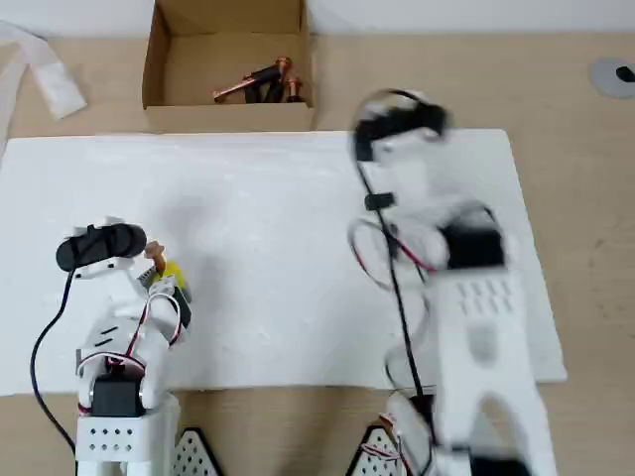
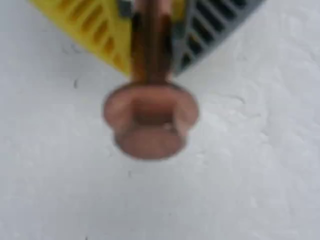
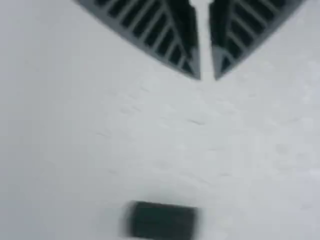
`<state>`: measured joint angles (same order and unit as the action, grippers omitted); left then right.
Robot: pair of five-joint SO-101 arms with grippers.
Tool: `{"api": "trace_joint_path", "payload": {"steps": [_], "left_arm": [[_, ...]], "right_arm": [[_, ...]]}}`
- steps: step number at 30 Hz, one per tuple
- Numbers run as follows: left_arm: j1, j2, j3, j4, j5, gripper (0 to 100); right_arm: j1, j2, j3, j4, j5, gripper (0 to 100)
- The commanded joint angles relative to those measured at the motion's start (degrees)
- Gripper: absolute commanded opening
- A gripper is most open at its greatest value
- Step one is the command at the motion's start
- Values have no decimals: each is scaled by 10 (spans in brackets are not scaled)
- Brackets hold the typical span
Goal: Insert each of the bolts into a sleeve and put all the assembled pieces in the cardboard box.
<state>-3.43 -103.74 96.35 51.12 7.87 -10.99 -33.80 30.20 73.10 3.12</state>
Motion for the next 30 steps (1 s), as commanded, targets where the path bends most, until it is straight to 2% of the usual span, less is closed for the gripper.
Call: {"api": "trace_joint_path", "payload": {"steps": [1,4,6,11,15,18,22,30], "left_arm": [[-8,-7,6,3,2,9],[-9,-7,6,4,-1,8],[-10,-7,6,4,-1,7],[-10,-7,6,4,-1,7],[-10,-7,6,4,-2,7],[-10,-7,6,4,-2,7],[-10,-7,6,4,-2,7],[-10,-7,6,4,-2,7]], "right_arm": [[-64,117,-84,33,96,40],[-93,189,-123,82,224,102],[-96,236,-152,107,283,126],[-37,336,-269,147,375,133],[-2,426,-400,224,462,168],[15,506,-513,276,494,231],[27,603,-624,293,520,244],[41,713,-674,290,542,245]]}}
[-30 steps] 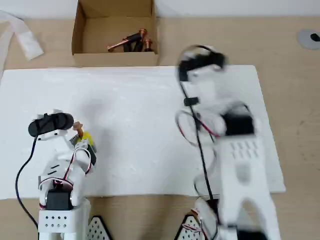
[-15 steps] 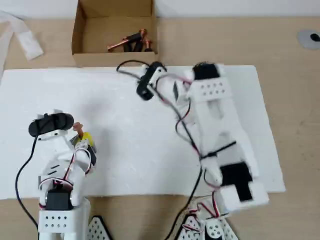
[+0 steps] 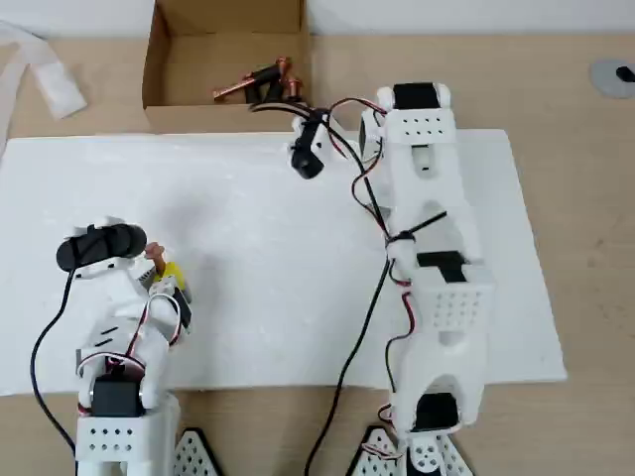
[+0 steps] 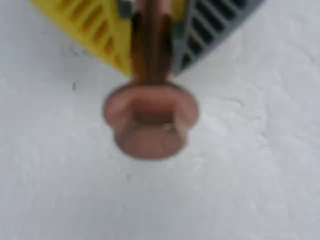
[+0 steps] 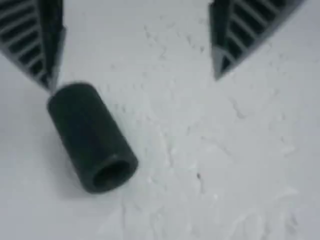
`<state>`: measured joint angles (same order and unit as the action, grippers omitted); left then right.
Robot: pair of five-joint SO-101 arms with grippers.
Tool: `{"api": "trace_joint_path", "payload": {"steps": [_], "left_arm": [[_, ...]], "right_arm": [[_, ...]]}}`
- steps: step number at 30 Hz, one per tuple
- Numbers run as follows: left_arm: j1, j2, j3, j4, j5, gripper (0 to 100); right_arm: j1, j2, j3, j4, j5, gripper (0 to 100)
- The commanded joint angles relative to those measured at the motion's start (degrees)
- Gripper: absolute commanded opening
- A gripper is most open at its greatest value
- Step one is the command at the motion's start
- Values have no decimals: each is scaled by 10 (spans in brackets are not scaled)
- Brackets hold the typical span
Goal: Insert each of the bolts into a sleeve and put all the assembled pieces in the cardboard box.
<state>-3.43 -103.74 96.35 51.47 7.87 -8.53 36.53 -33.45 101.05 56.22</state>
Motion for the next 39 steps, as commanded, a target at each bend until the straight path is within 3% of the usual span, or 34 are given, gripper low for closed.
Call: {"api": "trace_joint_path", "payload": {"steps": [1,10,36,39], "left_arm": [[-10,-7,6,0,-2,7],[-10,-7,6,0,-2,7],[-10,-7,6,0,-2,7],[-10,-7,6,0,-2,7]], "right_arm": [[19,17,-45,11,11,245],[54,94,-120,10,35,246],[-14,203,-131,-22,70,241],[-27,203,-131,-7,78,200]]}}
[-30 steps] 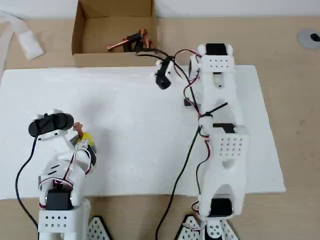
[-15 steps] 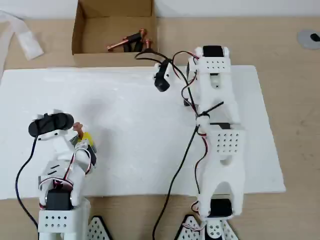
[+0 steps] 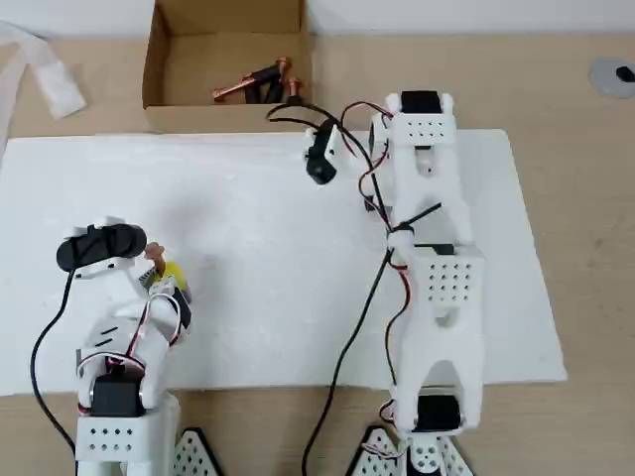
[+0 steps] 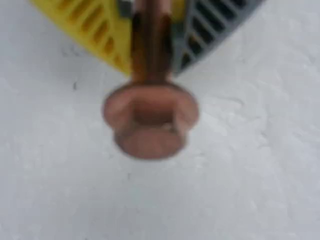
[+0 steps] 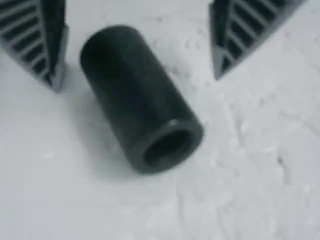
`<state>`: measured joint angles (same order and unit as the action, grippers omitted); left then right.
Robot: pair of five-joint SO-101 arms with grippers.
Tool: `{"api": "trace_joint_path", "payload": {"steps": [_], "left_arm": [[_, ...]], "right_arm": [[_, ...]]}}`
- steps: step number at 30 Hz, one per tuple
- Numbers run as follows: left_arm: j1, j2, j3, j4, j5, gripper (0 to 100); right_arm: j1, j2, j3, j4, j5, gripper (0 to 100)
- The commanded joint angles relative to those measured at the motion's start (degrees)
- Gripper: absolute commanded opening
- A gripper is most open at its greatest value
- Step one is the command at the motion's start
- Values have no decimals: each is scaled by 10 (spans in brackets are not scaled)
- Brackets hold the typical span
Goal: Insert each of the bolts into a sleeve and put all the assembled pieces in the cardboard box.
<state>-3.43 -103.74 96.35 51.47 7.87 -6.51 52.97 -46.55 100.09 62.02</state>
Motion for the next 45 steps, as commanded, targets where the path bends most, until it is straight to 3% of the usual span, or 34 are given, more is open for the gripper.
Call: {"api": "trace_joint_path", "payload": {"steps": [1,10,18,24,37,41,45], "left_arm": [[-10,-7,6,0,-2,7],[-10,-7,6,0,-2,7],[-10,-7,6,1,-2,7],[-50,-7,3,-4,-2,7],[-53,-7,-85,-4,-3,7],[-51,-7,-139,-4,-54,7],[-51,-7,-216,-13,-81,6]], "right_arm": [[-53,38,0,6,22,174],[-73,51,-2,8,25,12],[-73,54,0,18,21,9],[-74,9,-31,24,-54,9],[-146,-393,93,24,-273,10],[-168,-567,176,24,-371,10],[-197,-743,258,19,-406,10]]}}
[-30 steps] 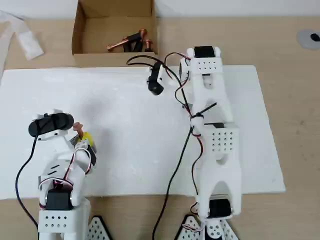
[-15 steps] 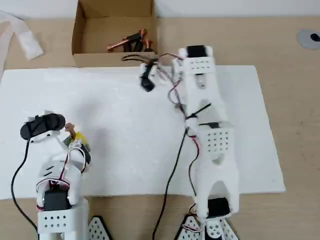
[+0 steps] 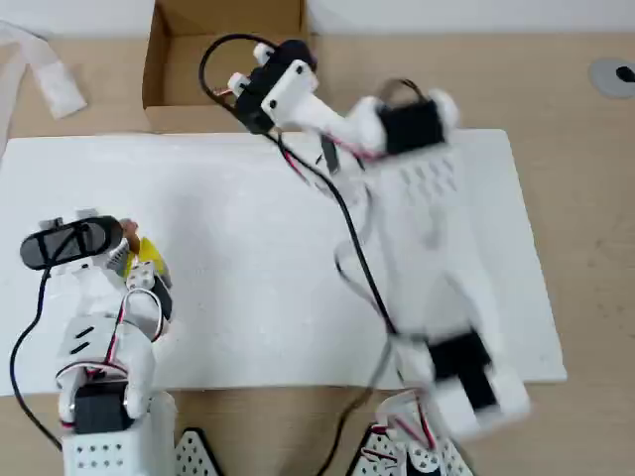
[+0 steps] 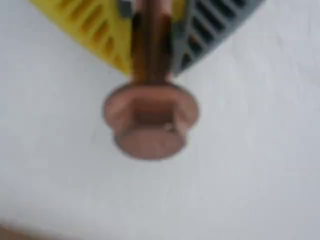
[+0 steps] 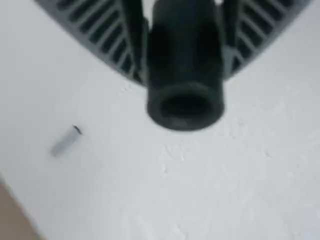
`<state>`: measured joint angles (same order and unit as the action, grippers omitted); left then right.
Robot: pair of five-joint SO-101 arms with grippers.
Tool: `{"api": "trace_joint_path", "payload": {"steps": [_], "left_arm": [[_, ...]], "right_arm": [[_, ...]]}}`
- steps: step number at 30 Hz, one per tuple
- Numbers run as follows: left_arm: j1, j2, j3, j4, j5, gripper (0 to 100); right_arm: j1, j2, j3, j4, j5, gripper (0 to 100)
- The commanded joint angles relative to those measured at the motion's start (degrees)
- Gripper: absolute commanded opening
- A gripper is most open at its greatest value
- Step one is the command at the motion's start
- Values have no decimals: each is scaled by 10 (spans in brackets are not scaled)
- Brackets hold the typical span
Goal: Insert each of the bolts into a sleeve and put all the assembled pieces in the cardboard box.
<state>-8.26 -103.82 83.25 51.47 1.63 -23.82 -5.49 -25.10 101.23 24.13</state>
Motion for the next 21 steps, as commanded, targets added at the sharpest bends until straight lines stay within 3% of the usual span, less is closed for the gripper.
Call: {"api": "trace_joint_path", "payload": {"steps": [1,5,11,16,21], "left_arm": [[-2,-6,-105,-20,-20,6],[22,-6,-155,-55,-19,6],[149,-5,-207,-52,-19,5],[207,11,-252,-53,-18,5],[258,35,-287,-96,-18,5]], "right_arm": [[-29,-199,66,8,-39,10],[-31,-353,188,-41,-133,10],[-16,-548,490,-155,-251,10],[-22,-691,741,-360,-271,10],[-104,-804,922,-520,-272,9]]}}
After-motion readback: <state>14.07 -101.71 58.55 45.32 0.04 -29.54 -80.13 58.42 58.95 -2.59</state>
